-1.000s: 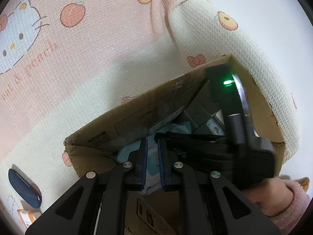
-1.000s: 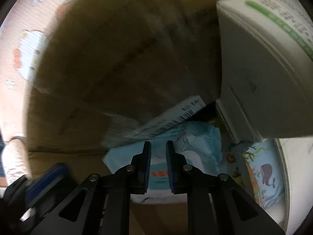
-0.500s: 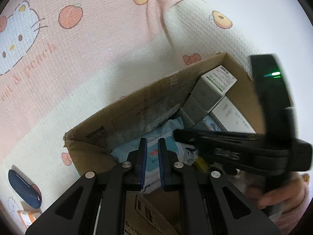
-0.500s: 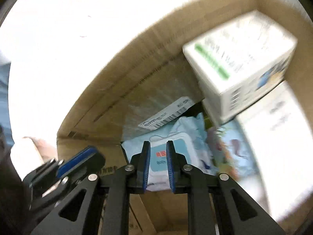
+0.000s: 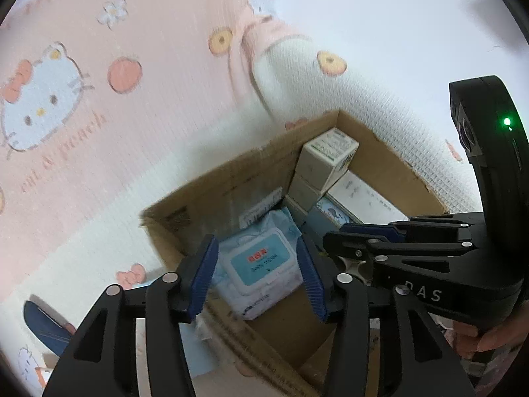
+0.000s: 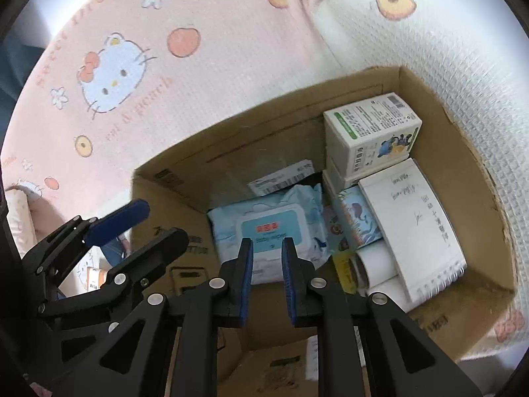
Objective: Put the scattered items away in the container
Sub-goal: 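Withdraw the right gripper from the box toward the orange-and-white tissue pack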
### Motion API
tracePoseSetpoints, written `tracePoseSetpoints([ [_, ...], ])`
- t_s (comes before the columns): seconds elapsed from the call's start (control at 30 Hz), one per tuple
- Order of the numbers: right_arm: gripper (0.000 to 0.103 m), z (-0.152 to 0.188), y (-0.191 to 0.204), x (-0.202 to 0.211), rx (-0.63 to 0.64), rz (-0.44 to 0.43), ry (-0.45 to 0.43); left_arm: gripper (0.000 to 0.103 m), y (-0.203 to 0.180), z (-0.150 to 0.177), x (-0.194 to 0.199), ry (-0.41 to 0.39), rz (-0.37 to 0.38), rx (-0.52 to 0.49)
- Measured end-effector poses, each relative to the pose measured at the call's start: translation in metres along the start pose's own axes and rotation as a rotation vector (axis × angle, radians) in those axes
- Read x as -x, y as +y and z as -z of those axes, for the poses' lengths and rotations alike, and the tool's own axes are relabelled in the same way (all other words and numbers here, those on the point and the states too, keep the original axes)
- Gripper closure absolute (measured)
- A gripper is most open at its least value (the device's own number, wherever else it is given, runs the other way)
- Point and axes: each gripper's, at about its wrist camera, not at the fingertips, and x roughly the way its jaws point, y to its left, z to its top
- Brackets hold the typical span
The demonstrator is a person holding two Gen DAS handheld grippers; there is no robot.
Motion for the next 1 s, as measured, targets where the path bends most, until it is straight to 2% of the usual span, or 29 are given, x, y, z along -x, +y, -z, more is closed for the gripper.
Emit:
tracePoseSetpoints([
  [0.17, 0.061, 0.006, 0.032, 0.013, 0.048, 0.081, -0.071, 0.047, 0.012, 0.018, 0.030, -0.075, -0.005, -0.003],
  [0.23, 0.056, 0.011, 0.045, 0.021, 0.066, 0.096, -0.109, 0.046, 0.021, 0.025, 0.039, -0.097, 0.007, 0.017],
  [0.33, 0.056, 0.014, 0.066, 0.022, 0.077, 0.090, -0.141, 0.046, 0.037, 0.035, 0.055, -0.132, 0.008, 0.048],
  [0.57, 0.056, 0.019, 0.126, 0.004, 0.165, 0.121, -0.162, 0.046, 0.077, 0.059, 0.089, -0.211, -0.096, 0.062],
  [0.83, 0.056, 0.023, 0.182, -0.029, 0.304, 0.106, -0.121, 0.046, 0.130, 0.087, 0.095, -0.173, -0.141, 0.176],
  [1.0, 0.055, 0.032, 0.210, -0.054, 0.354, 0.059, -0.063, 0.046, 0.163, 0.110, 0.095, -0.131, -0.163, 0.253],
])
